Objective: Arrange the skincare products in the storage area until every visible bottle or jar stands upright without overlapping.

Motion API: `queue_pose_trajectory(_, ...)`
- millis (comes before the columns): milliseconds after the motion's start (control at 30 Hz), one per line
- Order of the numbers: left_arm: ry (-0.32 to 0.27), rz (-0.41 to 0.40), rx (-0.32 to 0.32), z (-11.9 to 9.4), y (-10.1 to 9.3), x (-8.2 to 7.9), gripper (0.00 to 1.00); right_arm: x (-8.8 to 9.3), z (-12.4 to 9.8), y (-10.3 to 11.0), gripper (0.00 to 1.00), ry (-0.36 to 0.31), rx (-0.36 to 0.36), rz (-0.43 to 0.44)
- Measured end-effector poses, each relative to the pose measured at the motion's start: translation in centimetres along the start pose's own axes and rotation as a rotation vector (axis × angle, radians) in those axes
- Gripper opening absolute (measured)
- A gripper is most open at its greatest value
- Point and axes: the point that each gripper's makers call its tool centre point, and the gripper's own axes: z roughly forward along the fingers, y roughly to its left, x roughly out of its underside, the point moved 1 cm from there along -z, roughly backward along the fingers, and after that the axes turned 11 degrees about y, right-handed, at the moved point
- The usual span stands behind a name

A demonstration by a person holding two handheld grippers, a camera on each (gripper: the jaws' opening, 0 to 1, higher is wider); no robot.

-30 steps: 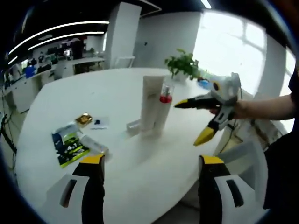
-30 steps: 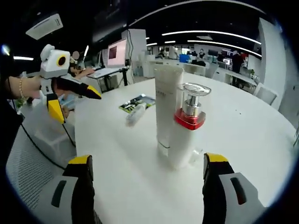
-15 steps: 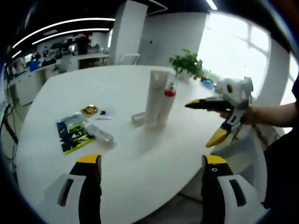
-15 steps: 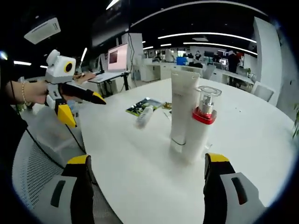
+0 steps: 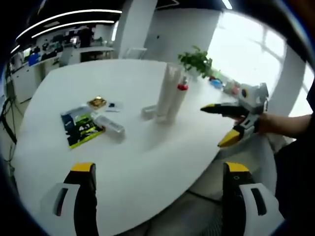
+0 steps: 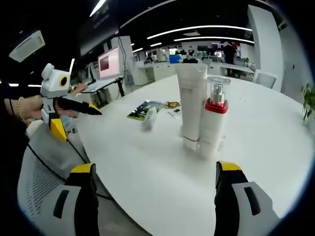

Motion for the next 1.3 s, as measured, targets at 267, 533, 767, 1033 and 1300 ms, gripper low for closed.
queue_pose_trajectory(267, -0.019, -0.031, 0.05, -0.6, 1.2, 0.3, 0.99, 0.3, 0.0, -0.3, 1.0, 0.013, 0.043, -0.008)
queue_pose_trajectory(533, -0.022, 0.024, 0.039, -0.9, 1.4, -1.2, 0.99, 0.9, -0.3, -1.4, 1.0, 0.03, 0.097, 0.018)
queue_pose_trajectory(767, 0.027, 0.083, 0.032, -0.3, 0.8, -1.6, 0.96, 0.5, -0.2, -0.6, 1.0, 0.03, 0.066, -0.005)
queue_pose_trajectory(1033, 0.096, 0.192, 0.027, 0.9, 1.1, -2.1, 0.91, -0.6, -1.6, 0.2, 0.99, 0.001, 0.029, -0.031)
queue_pose_trajectory(1300, 0.18, 0.306, 0.04, 2.7, 1.6, -1.9, 0.85, 0.5, -1.1, -0.2, 0.99, 0.021, 0.04, -0.035)
